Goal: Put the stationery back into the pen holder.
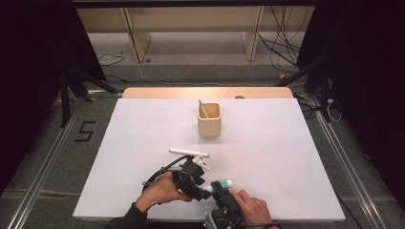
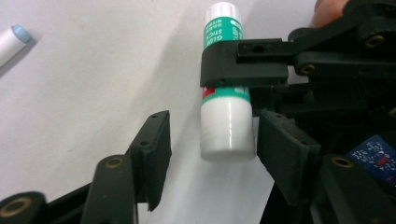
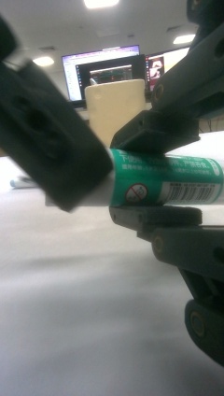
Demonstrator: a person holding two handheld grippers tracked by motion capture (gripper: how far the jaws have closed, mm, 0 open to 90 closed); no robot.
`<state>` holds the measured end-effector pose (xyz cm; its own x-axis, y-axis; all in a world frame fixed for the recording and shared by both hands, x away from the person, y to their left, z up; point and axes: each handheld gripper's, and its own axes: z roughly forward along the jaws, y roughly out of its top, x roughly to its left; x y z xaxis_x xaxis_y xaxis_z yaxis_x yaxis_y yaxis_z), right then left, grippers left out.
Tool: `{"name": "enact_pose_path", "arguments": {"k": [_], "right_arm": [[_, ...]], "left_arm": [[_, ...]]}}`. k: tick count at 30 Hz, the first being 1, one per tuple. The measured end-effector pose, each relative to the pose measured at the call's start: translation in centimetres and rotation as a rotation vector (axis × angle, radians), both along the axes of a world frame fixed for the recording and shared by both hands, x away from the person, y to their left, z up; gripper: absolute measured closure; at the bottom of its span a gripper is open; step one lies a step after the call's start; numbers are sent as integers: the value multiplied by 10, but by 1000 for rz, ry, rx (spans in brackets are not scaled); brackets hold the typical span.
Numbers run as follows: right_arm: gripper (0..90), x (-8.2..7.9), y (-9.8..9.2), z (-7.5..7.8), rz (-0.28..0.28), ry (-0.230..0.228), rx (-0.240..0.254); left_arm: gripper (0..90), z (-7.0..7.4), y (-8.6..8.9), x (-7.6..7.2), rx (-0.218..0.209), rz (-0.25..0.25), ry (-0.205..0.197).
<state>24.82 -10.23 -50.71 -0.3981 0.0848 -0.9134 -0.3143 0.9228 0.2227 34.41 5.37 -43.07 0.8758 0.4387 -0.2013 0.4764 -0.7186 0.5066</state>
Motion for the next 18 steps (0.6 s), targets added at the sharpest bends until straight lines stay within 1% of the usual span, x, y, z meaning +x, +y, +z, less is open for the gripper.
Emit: {"name": "enact_pose_path", "arguments": {"k": [1,2,4,5,6,7,8,10,11,12,14,15,16,18], "right_arm": [[659,1,-1,0,-15,4,12],[659,2,-3,1,-20,3,12],[659,5,-7,2,-34,6,27],[659,6,-9,2,-38,9,42],[659,8,-11,2,-43,8,45],[659,10,-13,3,-37,5,37],[659,12,-16,3,-51,13,55],[659,15,-20,5,-66,19,69],[659,16,-21,6,-66,20,72],[659,18,-24,7,-76,25,91],[659,22,-29,11,-88,39,115],[659,25,-31,13,-87,40,119],[659,26,-33,14,-101,47,138],[659,32,-39,18,-116,63,167]], "left_arm": [[422,1,2,0,1,5,-2],[410,2,3,0,0,0,1],[385,4,7,0,-18,8,-3],[375,4,9,0,-27,12,-7],[362,4,10,0,-30,17,-12],[351,3,12,1,-30,24,-23],[332,3,14,1,-31,37,-33],[306,3,18,2,-38,54,-44],[292,2,20,2,-51,70,-54],[276,3,22,2,-61,78,-65],[263,3,29,3,-100,87,-84],[258,2,32,3,-111,95,-93],[251,2,36,3,-126,114,-110],[245,1,42,3,-145,130,-134]]}}
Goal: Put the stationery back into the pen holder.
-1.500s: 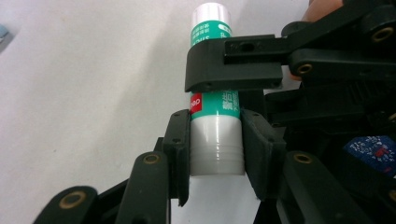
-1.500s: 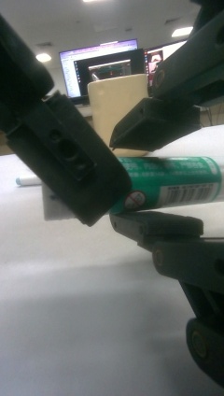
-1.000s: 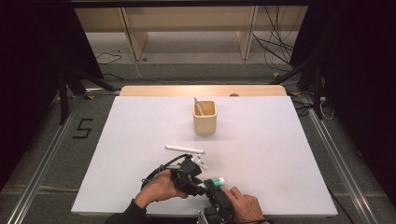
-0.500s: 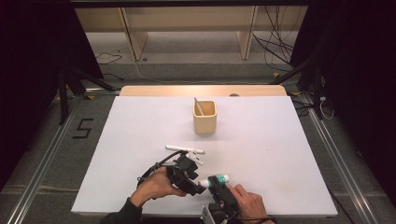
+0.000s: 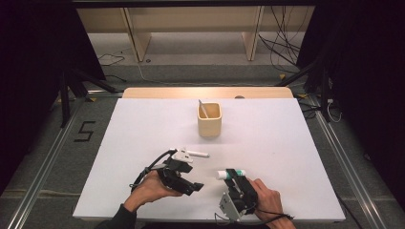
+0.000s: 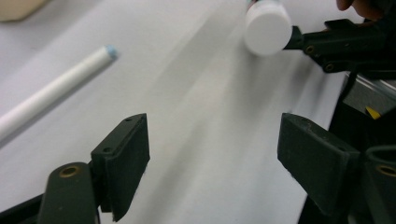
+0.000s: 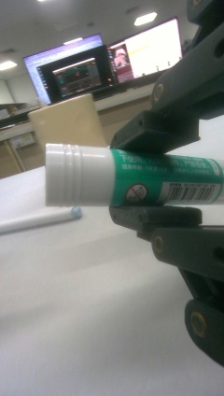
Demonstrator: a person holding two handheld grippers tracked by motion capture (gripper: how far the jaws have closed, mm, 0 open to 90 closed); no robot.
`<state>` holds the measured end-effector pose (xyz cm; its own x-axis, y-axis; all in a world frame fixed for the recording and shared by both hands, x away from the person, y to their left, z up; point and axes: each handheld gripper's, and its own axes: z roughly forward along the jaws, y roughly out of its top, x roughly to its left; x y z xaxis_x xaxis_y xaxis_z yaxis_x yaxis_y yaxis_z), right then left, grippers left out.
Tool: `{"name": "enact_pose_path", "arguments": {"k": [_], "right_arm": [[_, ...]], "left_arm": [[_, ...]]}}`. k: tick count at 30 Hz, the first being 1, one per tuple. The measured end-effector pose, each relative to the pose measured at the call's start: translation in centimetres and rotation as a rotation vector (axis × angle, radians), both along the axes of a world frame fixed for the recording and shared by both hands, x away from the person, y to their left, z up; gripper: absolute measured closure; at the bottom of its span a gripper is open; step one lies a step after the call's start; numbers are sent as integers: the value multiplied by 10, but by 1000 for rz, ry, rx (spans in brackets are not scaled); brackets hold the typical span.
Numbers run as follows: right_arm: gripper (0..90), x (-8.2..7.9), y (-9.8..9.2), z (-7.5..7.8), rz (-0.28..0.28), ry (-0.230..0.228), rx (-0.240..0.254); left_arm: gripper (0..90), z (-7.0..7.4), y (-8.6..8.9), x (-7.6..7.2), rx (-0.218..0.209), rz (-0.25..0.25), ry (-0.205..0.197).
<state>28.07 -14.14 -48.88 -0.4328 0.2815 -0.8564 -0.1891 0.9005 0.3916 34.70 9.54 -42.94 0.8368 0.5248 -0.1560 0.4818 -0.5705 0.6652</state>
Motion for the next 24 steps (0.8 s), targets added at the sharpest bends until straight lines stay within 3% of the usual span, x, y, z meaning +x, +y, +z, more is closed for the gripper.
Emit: {"name": "enact_pose_path", "arguments": {"k": [4,8,9,10,12,15,19,21,24], "right_arm": [[659,11,-9,7,-10,36,72],[659,20,-18,17,-42,126,202],[659,22,-19,20,-43,144,239],[658,26,-22,23,-45,179,318],[658,30,-26,30,-47,225,401],[658,42,-34,42,-48,314,570],[658,59,-41,56,-37,421,747],[658,68,-44,61,-35,470,818],[658,78,-45,67,-33,511,881]], "left_arm": [[236,-3,16,-2,-57,36,-44],[217,-8,31,-6,-106,83,-92],[213,-9,34,-7,-120,97,-102],[205,-11,37,-8,-128,110,-119],[196,-13,41,-10,-154,138,-143],[191,-17,46,-12,-182,170,-179],[188,-21,51,-17,-221,206,-216],[189,-23,55,-18,-235,225,-239],[189,-26,59,-19,-248,247,-252]]}}
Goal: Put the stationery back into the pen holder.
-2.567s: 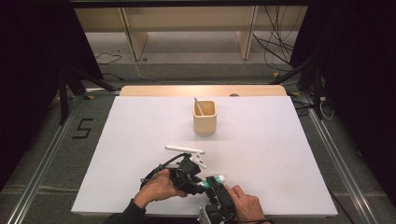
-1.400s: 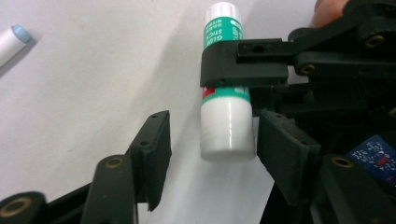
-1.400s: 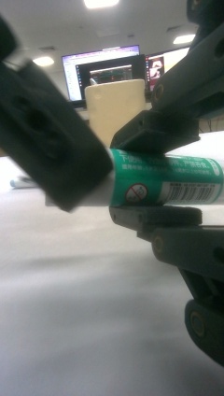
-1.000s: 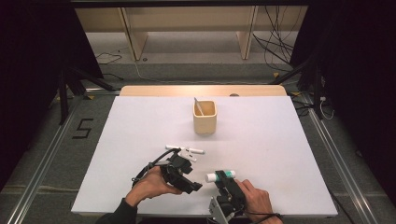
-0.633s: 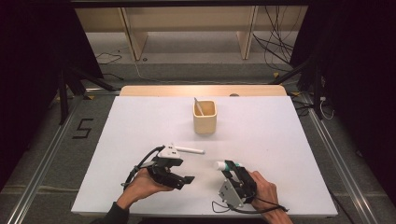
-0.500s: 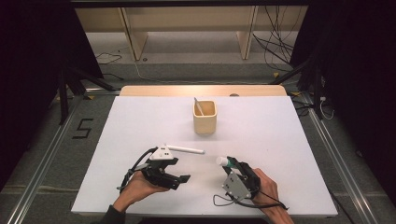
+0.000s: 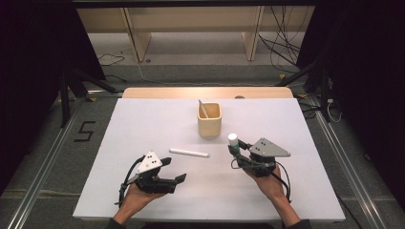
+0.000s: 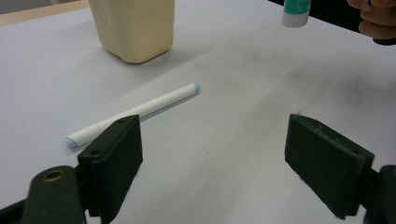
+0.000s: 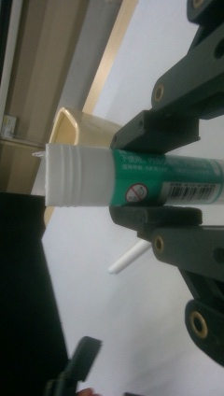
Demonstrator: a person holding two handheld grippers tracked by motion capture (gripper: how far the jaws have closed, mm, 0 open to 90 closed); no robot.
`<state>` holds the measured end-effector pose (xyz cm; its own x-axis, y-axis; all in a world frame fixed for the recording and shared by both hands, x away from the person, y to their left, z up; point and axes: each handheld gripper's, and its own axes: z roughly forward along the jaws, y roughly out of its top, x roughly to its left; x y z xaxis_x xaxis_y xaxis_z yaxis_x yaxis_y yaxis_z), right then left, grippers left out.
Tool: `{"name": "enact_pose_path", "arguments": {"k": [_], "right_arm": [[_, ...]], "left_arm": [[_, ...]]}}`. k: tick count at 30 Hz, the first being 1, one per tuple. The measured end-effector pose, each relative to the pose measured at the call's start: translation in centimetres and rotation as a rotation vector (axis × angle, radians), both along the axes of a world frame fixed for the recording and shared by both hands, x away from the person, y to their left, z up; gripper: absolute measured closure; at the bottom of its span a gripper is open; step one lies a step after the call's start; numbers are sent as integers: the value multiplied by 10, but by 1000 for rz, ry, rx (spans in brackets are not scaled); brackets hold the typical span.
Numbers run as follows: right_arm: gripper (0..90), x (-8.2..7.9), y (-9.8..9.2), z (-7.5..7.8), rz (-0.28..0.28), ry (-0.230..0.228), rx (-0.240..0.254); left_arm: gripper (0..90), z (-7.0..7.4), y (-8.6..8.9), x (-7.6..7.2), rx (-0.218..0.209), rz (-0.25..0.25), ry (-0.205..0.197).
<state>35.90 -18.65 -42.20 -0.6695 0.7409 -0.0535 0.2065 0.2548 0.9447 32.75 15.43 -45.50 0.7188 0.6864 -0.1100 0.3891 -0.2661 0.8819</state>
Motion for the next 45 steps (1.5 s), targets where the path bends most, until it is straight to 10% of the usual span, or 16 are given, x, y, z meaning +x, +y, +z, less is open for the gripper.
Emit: {"name": "enact_pose_path", "arguments": {"k": [19,45], "right_arm": [[658,52,15,17,-23,121,144],[658,105,41,43,-54,168,178]], "left_arm": [[189,-13,15,-9,-22,52,7],[179,-20,22,-17,-43,70,-18]]}}
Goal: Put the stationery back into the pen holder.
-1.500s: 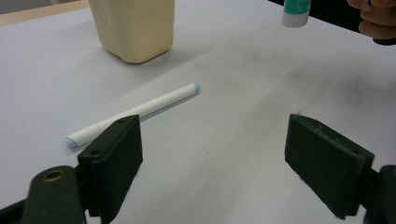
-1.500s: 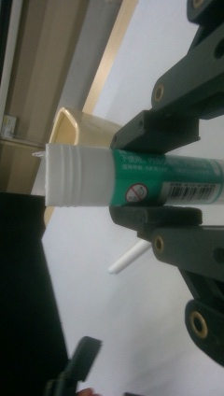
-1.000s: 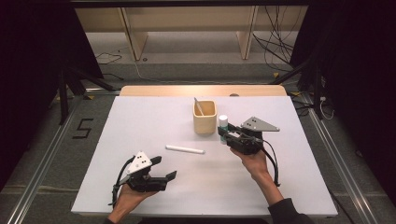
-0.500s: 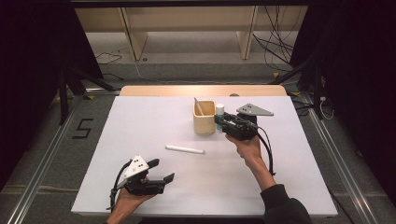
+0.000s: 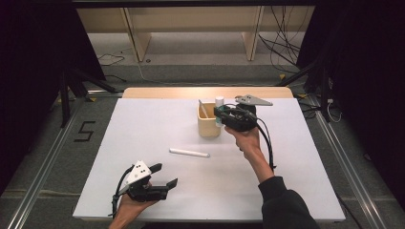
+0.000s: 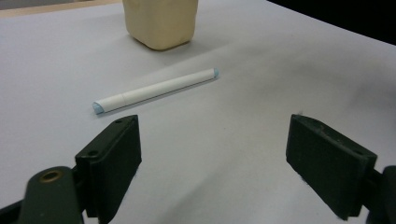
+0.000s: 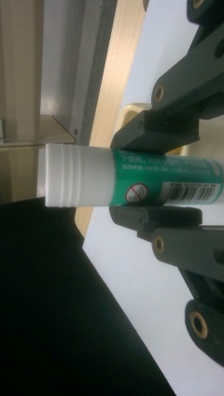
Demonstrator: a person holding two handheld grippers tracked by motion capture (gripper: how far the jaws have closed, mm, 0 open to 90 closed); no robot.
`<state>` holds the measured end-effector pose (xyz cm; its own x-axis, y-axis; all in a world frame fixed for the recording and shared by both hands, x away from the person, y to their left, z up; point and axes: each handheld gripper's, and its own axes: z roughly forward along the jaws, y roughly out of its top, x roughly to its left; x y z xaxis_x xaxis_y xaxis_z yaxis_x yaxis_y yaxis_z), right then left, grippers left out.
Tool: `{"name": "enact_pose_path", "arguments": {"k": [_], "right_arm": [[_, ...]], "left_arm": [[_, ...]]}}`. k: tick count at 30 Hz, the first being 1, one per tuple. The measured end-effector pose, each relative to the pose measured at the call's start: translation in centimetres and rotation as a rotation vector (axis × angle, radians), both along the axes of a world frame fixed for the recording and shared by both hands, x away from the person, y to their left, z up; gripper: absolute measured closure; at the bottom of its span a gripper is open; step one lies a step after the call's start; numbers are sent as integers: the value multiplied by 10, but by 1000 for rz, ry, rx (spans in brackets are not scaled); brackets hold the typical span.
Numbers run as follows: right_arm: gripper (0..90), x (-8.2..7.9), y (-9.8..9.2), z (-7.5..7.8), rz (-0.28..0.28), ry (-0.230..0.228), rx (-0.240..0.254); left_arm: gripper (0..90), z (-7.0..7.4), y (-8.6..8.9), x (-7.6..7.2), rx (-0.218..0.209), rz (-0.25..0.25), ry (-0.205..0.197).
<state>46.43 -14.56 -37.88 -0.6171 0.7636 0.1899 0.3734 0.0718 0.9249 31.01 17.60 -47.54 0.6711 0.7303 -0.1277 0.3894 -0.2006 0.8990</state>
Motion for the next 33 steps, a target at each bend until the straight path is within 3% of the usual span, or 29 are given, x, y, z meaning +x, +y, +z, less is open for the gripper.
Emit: {"name": "enact_pose_path", "arguments": {"k": [17,33], "right_arm": [[658,29,14,13,-43,11,-15],[658,50,31,15,-77,30,-51]], "left_arm": [[176,0,5,-2,-7,19,-11],[172,-1,8,-3,-24,27,-23]]}}
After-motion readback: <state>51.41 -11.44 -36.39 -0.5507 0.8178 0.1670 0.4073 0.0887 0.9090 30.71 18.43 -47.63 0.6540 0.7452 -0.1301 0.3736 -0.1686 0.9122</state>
